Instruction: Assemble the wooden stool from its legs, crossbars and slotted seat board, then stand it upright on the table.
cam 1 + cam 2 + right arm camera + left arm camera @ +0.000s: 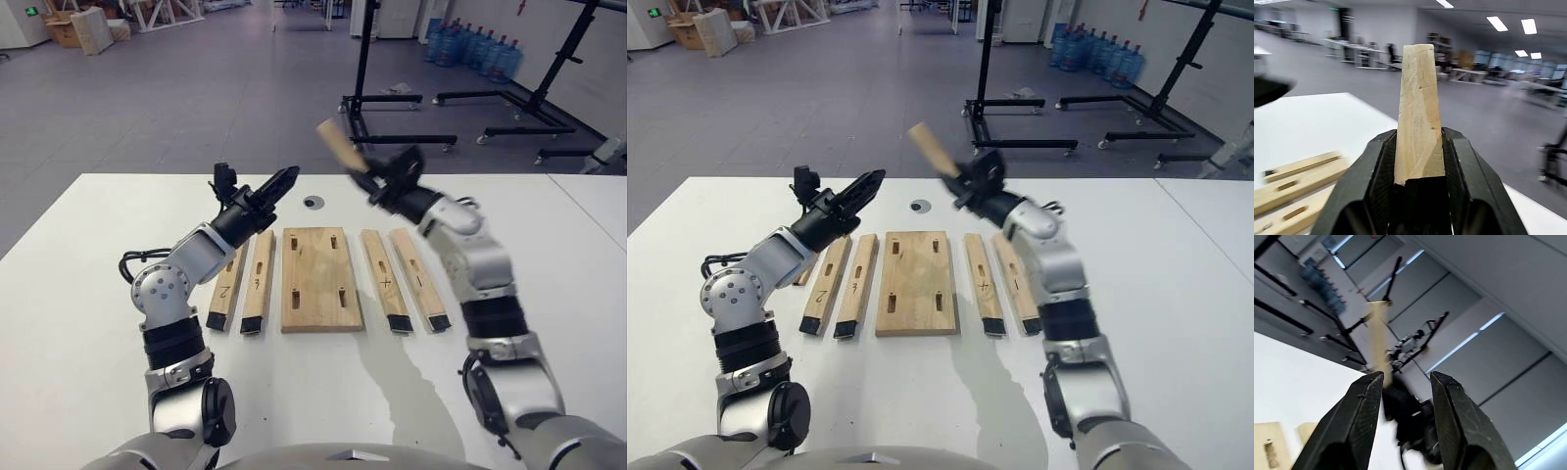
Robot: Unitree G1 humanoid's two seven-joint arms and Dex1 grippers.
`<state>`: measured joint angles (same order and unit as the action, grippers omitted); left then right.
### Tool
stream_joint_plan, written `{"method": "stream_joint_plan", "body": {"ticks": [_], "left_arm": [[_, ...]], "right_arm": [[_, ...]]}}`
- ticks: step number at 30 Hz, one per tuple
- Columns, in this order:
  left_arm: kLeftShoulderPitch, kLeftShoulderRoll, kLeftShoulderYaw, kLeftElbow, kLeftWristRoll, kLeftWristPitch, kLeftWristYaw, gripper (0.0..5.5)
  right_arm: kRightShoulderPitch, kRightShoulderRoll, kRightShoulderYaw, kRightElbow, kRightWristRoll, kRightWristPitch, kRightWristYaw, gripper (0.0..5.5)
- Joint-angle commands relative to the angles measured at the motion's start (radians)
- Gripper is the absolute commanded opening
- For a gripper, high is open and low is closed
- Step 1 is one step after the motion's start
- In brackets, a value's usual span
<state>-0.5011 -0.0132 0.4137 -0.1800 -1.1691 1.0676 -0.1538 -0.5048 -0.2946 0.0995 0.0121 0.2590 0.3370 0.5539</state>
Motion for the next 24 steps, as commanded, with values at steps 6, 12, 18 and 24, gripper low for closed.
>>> {"method": "stream_joint_plan", "body": {"ticks": [6, 12, 18, 24], "left_arm": [[0.049, 0.030, -0.021, 0.027, -0.069, -0.027, 0.063, 1.76], [0.050, 0.033, -0.056, 0.047, -0.059, -0.075, 0.062, 1.76], [0.046, 0.029, -0.098, 0.056, -0.043, -0.117, 0.060, 1.76], [0.043, 0.031, -0.110, 0.069, -0.039, -0.141, 0.070, 1.76]], "right_arm": [[0.022, 0.007, -0.041, -0.064, 0.006, 0.034, -0.040, 1.27], [0.052, 0.019, -0.003, -0.133, 0.019, 0.039, -0.003, 1.27], [0.081, 0.045, 0.037, -0.215, 0.051, 0.073, 0.021, 1.27], [0.113, 0.058, 0.079, -0.256, 0.048, 0.088, 0.028, 1.27]]}}
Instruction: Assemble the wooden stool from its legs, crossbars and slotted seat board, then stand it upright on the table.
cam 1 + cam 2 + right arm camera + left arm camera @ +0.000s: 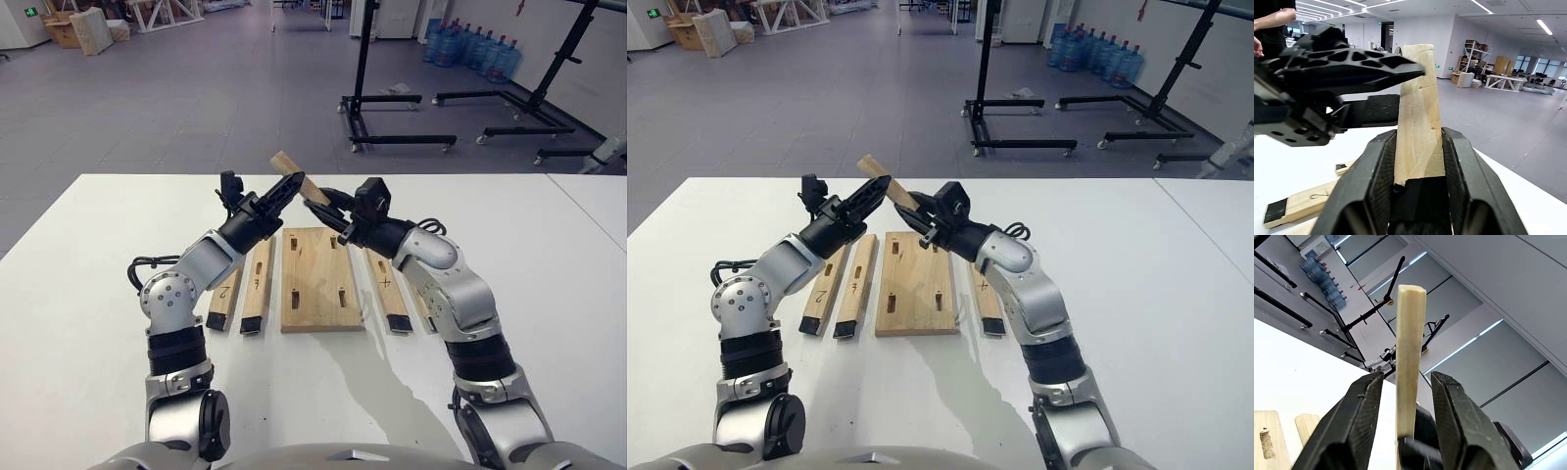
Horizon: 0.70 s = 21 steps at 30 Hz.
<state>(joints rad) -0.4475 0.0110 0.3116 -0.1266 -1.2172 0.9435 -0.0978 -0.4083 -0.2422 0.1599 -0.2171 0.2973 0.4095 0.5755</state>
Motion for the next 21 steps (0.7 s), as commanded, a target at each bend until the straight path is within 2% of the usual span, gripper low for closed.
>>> {"method": "stream_joint_plan", "body": {"ticks": [1, 6, 12, 15, 21], "left_arm": [[-0.014, 0.008, -0.007, 0.019, 0.007, -0.020, 0.015, 1.76], [-0.015, 0.007, -0.011, 0.022, 0.013, -0.035, 0.025, 1.76], [-0.017, -0.002, -0.005, 0.030, -0.003, -0.049, 0.043, 0.78], [-0.023, -0.006, 0.002, 0.036, -0.014, -0.055, 0.051, 0.48], [-0.027, -0.004, 0.009, 0.029, -0.020, -0.063, 0.073, 0.42]], "right_arm": [[0.022, 0.007, 0.023, -0.032, 0.008, 0.016, 0.005, 1.27], [0.028, 0.009, 0.020, -0.032, 0.005, 0.018, -0.003, 1.27], [0.027, 0.010, 0.021, -0.026, -0.001, 0.015, -0.010, 1.27], [0.026, 0.010, 0.025, -0.022, -0.007, 0.012, -0.011, 1.27], [0.037, 0.003, 0.035, -0.016, -0.029, 0.006, -0.010, 1.27]]}}
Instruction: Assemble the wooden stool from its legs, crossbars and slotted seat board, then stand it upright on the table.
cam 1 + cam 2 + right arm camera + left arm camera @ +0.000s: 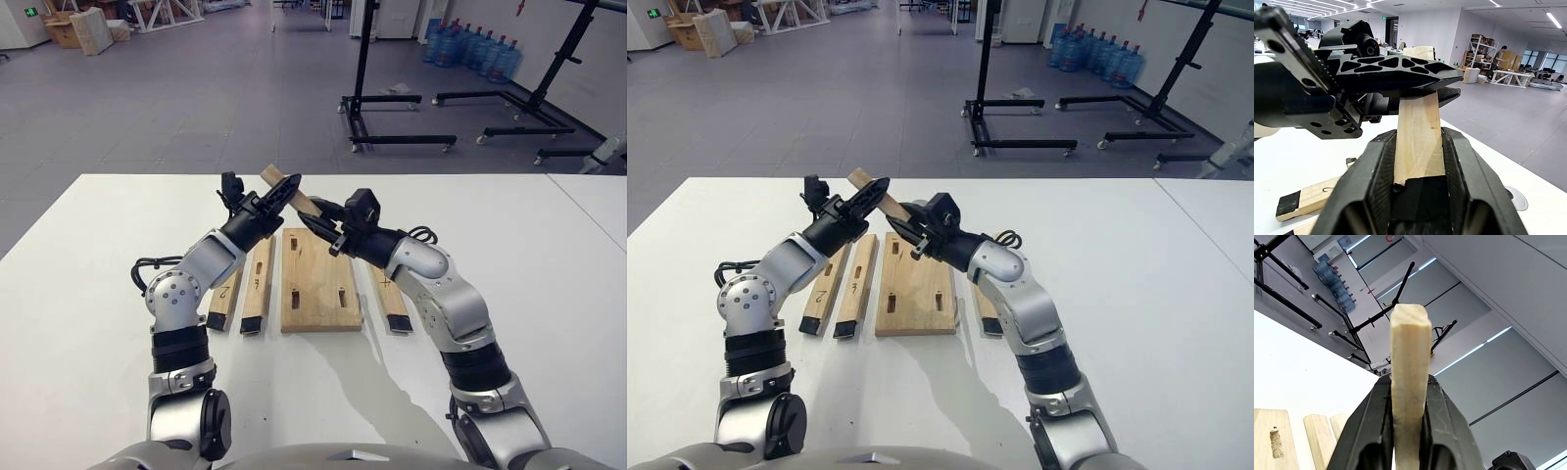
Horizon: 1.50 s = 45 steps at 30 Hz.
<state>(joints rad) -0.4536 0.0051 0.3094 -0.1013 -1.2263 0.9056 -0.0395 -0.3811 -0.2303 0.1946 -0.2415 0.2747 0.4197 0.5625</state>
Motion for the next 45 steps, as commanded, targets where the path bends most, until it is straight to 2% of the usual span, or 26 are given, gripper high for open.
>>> {"method": "stream_joint_plan", "body": {"ticks": [1, 2, 8, 10, 13, 16, 26, 45], "left_arm": [[-0.021, 0.005, 0.009, 0.003, -0.006, -0.029, 0.015, 0.42], [-0.022, 0.008, 0.008, 0.002, -0.001, -0.031, 0.016, 0.42], [-0.018, 0.044, -0.012, 0.009, 0.072, -0.074, -0.007, 0.38], [-0.011, 0.086, -0.017, 0.010, 0.136, -0.103, -0.025, 0.38], [0.036, 0.215, -0.025, -0.025, 0.290, -0.163, -0.065, 0.38], [0.135, 0.300, -0.011, -0.066, 0.453, -0.265, -0.075, 0.38], [0.261, 0.205, -0.033, 0.035, 0.634, -0.484, -0.108, 0.38], [0.269, 0.181, -0.077, 0.126, 0.755, -0.576, -0.168, 0.38]], "right_arm": [[0.009, -0.010, 0.000, 0.011, -0.006, 0.013, 0.000, 1.27], [0.009, -0.012, -0.001, 0.012, -0.006, 0.033, -0.007, 1.64], [0.005, -0.017, -0.026, 0.010, 0.061, 0.192, 0.000, 2.72], [0.010, -0.046, -0.054, 0.002, 0.083, 0.218, 0.016, 3.12], [0.046, -0.135, -0.122, -0.002, 0.097, 0.223, 0.055, 3.64], [0.104, -0.185, -0.160, 0.012, 0.077, 0.200, 0.052, 4.24], [0.112, -0.117, -0.137, 0.045, 0.050, 0.169, -0.027, 4.29], [0.116, -0.106, -0.125, 0.040, 0.036, 0.161, -0.040, 4.29]]}}
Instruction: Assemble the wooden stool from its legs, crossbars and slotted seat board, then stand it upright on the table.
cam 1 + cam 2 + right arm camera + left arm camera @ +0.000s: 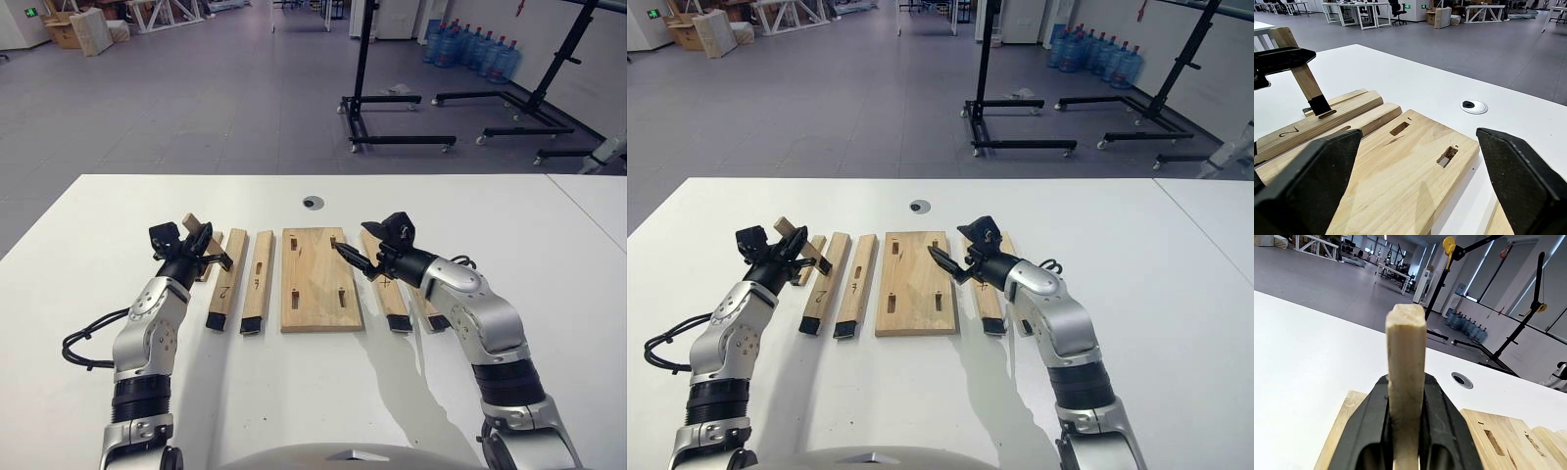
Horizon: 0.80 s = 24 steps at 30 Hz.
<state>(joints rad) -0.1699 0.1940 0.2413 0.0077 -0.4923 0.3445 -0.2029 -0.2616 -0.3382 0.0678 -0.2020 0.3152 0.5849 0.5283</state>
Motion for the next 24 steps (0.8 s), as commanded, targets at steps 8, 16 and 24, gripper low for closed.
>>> {"method": "stream_joint_plan", "body": {"ticks": [8, 16, 24], "left_arm": [[-0.020, -0.021, 0.006, 0.033, 0.032, -0.030, 0.004, 0.38], [-0.020, -0.033, 0.002, 0.022, 0.050, -0.035, 0.018, 0.38], [0.002, -0.031, -0.051, 0.057, 0.147, -0.096, 0.020, 0.38]], "right_arm": [[-0.012, 0.010, 0.010, 0.009, -0.007, -0.009, -0.006, 4.29], [-0.012, 0.015, 0.013, 0.010, -0.009, -0.013, -0.006, 4.29], [-0.012, 0.015, 0.013, 0.013, -0.012, -0.015, -0.005, 4.29]]}}
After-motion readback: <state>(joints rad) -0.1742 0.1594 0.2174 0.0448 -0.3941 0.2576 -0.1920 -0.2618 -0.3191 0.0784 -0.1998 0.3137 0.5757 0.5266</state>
